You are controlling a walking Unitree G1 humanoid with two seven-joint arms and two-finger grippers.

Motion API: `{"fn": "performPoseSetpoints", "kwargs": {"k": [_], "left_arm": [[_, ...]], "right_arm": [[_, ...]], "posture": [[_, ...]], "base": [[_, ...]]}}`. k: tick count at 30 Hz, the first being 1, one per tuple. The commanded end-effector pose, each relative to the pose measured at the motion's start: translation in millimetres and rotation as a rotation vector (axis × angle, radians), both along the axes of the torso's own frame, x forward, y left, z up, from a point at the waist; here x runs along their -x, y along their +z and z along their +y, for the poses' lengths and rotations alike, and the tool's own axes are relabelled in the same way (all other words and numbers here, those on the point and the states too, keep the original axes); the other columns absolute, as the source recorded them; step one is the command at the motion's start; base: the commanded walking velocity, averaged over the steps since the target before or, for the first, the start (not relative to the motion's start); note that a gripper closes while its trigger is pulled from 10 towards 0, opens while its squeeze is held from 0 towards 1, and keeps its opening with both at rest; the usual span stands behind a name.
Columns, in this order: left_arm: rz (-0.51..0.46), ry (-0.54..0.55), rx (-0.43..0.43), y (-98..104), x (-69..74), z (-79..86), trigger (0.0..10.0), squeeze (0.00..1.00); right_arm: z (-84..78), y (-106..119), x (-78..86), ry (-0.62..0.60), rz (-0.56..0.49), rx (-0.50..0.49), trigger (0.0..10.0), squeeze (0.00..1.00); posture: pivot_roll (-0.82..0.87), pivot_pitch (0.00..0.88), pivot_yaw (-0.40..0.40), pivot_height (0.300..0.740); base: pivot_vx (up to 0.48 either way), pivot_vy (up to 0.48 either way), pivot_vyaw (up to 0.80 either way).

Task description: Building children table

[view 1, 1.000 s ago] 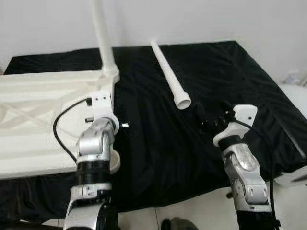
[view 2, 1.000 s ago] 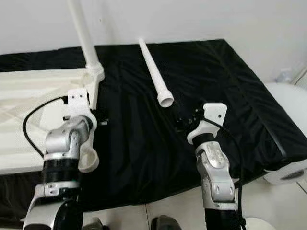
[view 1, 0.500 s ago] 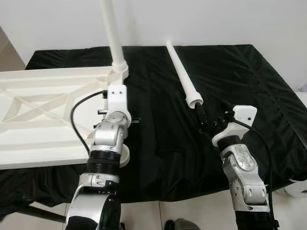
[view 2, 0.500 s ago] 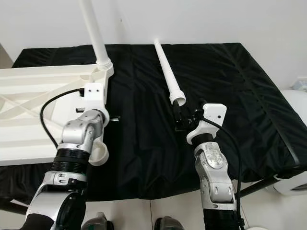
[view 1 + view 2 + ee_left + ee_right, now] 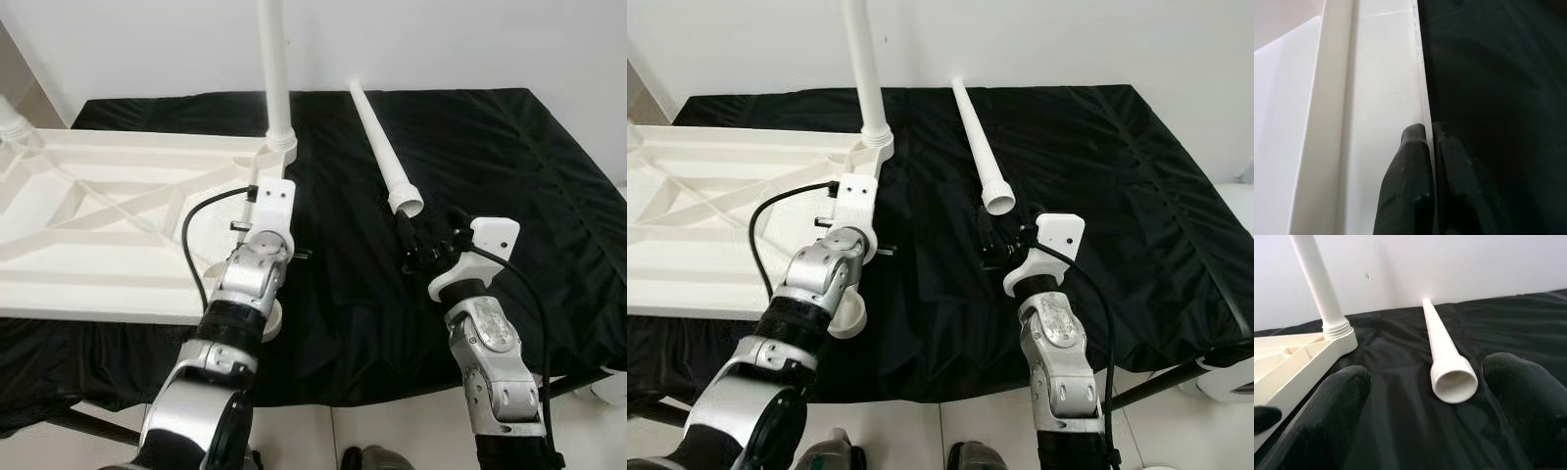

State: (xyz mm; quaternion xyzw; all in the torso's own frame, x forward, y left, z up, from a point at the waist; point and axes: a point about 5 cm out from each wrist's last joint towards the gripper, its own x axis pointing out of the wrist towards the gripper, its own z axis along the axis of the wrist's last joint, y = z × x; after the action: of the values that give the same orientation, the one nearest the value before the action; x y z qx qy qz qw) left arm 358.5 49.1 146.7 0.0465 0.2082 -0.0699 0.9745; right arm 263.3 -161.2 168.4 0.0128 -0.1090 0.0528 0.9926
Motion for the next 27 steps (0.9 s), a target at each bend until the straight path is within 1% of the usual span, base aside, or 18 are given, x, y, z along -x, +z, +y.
{"fn": "performPoseSetpoints", "kwargs": {"k": [1,2,3,7,8,9,14,15,16,17,19,21,22,23,24,25,26,27], "left_arm": [[-0.142,-0.252,0.104,39.9,4.6,-59.2,10.0,0.0],[-0.142,-0.252,0.104,39.9,4.6,-59.2,10.0,0.0],[-0.161,-0.259,0.091,45.8,0.9,-64.3,10.0,0.0],[-0.167,-0.27,0.091,48.5,-0.7,-67.7,10.0,0.0],[-0.168,-0.286,0.093,48.3,-0.9,-68.8,10.0,0.24],[-0.162,-0.297,0.113,48.0,-0.4,-69.3,10.0,1.0],[-0.166,-0.307,0.107,47.1,0.2,-67.1,10.0,1.0],[-0.168,-0.316,0.11,46.1,0.8,-65.4,10.0,0.25],[-0.169,-0.322,0.115,45.5,1.3,-64.4,10.0,0.25],[-0.188,-0.325,0.117,46.3,1.5,-61.5,10.0,0.0],[-0.212,-0.333,0.123,48.6,2.5,-58.6,10.0,0.0],[-0.212,-0.333,0.123,48.6,2.5,-58.6,10.0,0.0],[-0.236,-0.34,0.129,51.1,3.4,-56.1,10.0,0.0],[-0.291,-0.364,0.137,55.2,6.4,-43.0,10.0,0.0],[-0.291,-0.364,0.137,55.2,6.4,-43.0,10.0,0.0],[-0.325,-0.384,0.141,57.4,9.9,-32.9,10.0,0.0],[-0.325,-0.384,0.141,57.4,9.9,-32.9,10.0,0.0],[-0.35,-0.398,0.133,57.5,13.3,-20.9,10.0,0.0]], "right_arm": [[1.2,1.9,1.4,0.0,-0.012,-0.002,10.0,0.0],[1.2,1.9,1.4,0.0,-0.012,-0.002,10.0,0.0],[2.3,1.6,1.6,0.001,-0.01,-0.002,10.0,0.0],[3.5,1.3,1.5,0.004,-0.009,-0.003,10.0,0.0],[3.9,1.2,1.4,0.005,-0.009,-0.003,10.0,0.0],[4.3,1.0,1.4,0.007,-0.008,-0.003,10.0,0.0],[4.9,0.7,1.0,0.01,-0.007,-0.002,10.0,0.0],[5.2,0.6,0.5,0.012,-0.007,-0.002,10.0,0.0],[5.3,0.6,0.3,0.013,-0.006,-0.003,10.0,0.0],[5.9,0.7,0.1,0.015,-0.007,-0.002,10.0,0.0],[6.3,0.8,-0.1,0.017,-0.007,-0.002,10.0,0.0],[6.3,0.8,-0.1,0.017,-0.007,-0.002,10.0,0.0],[6.7,0.9,-0.1,0.018,-0.007,-0.002,10.0,0.0],[6.8,0.8,-0.3,0.021,-0.007,0.001,10.0,0.0],[6.8,0.8,-0.3,0.021,-0.007,0.001,10.0,0.0],[6.6,0.6,-0.4,0.023,-0.006,0.002,10.0,0.0],[6.6,0.6,-0.4,0.023,-0.006,0.002,10.0,0.0],[6.4,0.4,-0.7,0.025,-0.006,0.005,10.0,0.0]], "posture": [[-0.05,0.049,0.049,0.74],[-0.05,0.049,0.049,0.74],[-0.04,0.051,0.048,0.74],[-0.04,0.052,0.047,0.74],[-0.04,0.052,0.047,0.74],[-0.04,0.053,0.046,0.74],[-0.04,0.053,0.043,0.74],[-0.04,0.053,0.043,0.74],[-0.03,0.054,0.038,0.74],[-0.03,0.054,0.036,0.74],[-0.03,0.054,0.033,0.74],[-0.03,0.054,0.033,0.74],[-0.03,0.054,0.033,0.74],[-0.02,0.054,0.023,0.74],[-0.02,0.054,0.023,0.74],[-0.02,0.055,0.02,0.74],[-0.02,0.055,0.02,0.74],[-0.01,0.055,0.019,0.74]], "base": [[0.0,0.0,0.0],[0.0,0.0,0.0],[0.0,0.0,0.0],[0.0,0.0,0.0],[0.0,0.0,0.0],[0.0,0.0,0.0],[0.0,0.0,0.0],[0.0,0.0,0.0],[0.0,0.0,0.0],[0.0,0.0,0.0],[0.0,0.0,0.0],[0.0,0.0,0.0],[0.0,0.0,0.0],[0.0,0.0,0.0],[0.0,0.0,0.0],[0.0,0.0,0.0],[0.0,0.0,0.0],[0.0,0.0,0.0]]}}
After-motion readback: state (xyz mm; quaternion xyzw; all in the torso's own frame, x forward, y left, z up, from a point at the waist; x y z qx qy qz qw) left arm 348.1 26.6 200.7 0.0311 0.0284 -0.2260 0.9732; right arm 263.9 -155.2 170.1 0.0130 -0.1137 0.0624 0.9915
